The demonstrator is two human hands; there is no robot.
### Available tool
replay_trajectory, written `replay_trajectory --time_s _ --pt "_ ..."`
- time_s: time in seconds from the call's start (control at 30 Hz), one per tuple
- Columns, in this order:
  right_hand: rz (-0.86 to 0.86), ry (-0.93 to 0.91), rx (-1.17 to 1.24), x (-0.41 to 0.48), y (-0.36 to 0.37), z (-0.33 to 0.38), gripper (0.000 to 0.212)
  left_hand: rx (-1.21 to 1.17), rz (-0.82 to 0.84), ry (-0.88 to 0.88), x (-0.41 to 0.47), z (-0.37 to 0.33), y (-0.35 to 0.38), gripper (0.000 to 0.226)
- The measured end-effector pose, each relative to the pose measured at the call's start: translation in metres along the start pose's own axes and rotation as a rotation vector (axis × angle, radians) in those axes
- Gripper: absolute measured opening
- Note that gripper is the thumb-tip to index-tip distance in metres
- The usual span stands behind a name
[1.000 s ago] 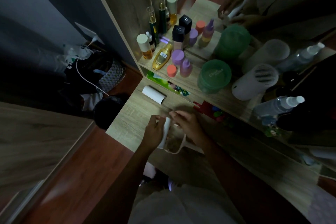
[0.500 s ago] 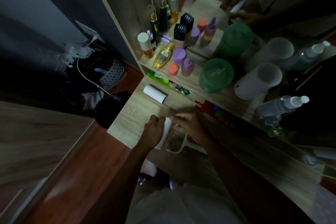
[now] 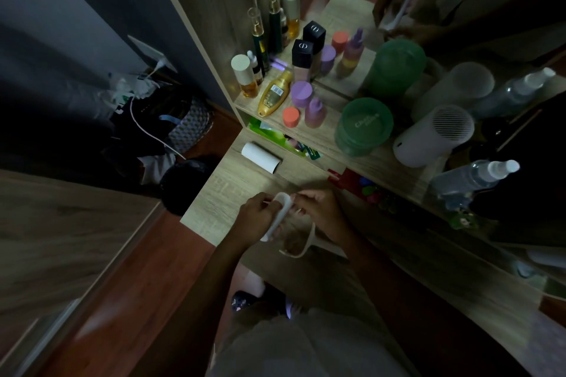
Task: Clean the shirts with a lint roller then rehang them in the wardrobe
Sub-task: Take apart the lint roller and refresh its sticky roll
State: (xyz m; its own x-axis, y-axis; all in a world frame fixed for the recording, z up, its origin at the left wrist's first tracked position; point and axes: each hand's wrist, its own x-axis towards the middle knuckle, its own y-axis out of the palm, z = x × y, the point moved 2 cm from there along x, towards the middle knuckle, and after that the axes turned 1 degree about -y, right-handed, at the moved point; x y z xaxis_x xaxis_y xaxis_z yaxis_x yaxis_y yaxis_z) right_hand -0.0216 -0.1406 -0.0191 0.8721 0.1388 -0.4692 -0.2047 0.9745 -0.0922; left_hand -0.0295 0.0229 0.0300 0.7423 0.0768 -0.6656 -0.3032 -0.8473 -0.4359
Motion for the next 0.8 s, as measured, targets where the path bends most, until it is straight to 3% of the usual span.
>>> replay_trajectory --time_s 0.23,0.4,0.57,0.8 --pt "0.03 0.039 0.043 0.0 0.002 -0.003 0.021 0.009 -0.036 0.004 -0.003 0.003 -0.003 0.035" --pt "0.108 0.2 0.189 -0.001 0.007 -0.005 0.012 -0.011 -0.093 -0.022 -0.004 0.006 -0.005 0.032" --pt "0.323 0.284 0.412 -0.006 0.004 -0.009 0.023 -0.044 0.006 -0.04 -0.002 0.008 -0.012 0.025" --pt "0.376 0.278 0.275 -0.006 0.001 -0.011 0.04 -0.209 0.21 -0.084 -0.009 0.004 -0.022 0.02"
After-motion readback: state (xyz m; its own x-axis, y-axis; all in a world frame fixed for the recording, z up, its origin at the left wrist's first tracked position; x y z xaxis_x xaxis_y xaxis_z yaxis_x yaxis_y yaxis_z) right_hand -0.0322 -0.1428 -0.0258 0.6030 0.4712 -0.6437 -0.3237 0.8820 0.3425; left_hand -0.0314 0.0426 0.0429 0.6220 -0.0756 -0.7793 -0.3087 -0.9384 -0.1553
